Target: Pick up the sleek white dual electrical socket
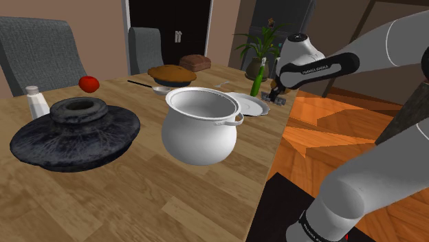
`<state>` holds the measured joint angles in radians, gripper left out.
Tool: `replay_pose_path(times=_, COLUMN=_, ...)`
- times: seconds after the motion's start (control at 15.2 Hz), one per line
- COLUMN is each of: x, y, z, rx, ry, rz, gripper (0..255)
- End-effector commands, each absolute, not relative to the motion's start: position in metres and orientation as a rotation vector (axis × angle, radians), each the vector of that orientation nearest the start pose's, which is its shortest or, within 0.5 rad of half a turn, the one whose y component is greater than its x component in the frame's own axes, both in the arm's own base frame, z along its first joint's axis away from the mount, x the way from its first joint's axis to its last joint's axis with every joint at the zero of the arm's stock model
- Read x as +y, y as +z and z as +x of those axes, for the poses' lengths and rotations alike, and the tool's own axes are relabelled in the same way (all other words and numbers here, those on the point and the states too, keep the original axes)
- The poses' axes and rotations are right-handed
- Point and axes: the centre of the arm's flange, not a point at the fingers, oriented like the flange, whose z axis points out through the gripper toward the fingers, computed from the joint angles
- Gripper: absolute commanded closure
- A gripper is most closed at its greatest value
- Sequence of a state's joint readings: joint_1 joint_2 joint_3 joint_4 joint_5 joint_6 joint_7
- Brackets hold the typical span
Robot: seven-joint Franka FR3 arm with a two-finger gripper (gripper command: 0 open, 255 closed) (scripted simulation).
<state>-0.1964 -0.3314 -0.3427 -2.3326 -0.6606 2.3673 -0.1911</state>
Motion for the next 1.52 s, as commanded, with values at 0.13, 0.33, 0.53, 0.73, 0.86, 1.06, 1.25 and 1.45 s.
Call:
replay_pose_path(times=0.13, x=-0.299, y=0.487, z=0.428, rx=0.107, ry=0.255, rz=2.536, gripper=0)
replay_pose_path(times=0.33, x=-0.328, y=0.481, z=0.445, rx=0.14, ry=0.264, rz=2.485, gripper=0)
replay_pose_path(times=0.53, x=-0.328, y=0.47, z=0.445, rx=0.14, ry=0.264, rz=2.484, gripper=0)
replay_pose_path(times=0.73, x=-0.328, y=0.454, z=0.445, rx=0.14, ry=0.264, rz=2.484, gripper=0)
replay_pose_path(times=0.86, x=-0.328, y=0.441, z=0.445, rx=0.14, ry=0.264, rz=2.484, gripper=0)
replay_pose_path(times=1.06, x=-0.328, y=0.441, z=0.445, rx=0.14, ry=0.264, rz=2.484, gripper=255)
replay_pose_path(times=1.25, x=-0.328, y=0.441, z=0.445, rx=0.14, ry=0.264, rz=2.484, gripper=255)
replay_pose_path(times=1.45, x=-0.328, y=0.441, z=0.445, rx=0.14, ry=0.264, rz=2.484, gripper=255)
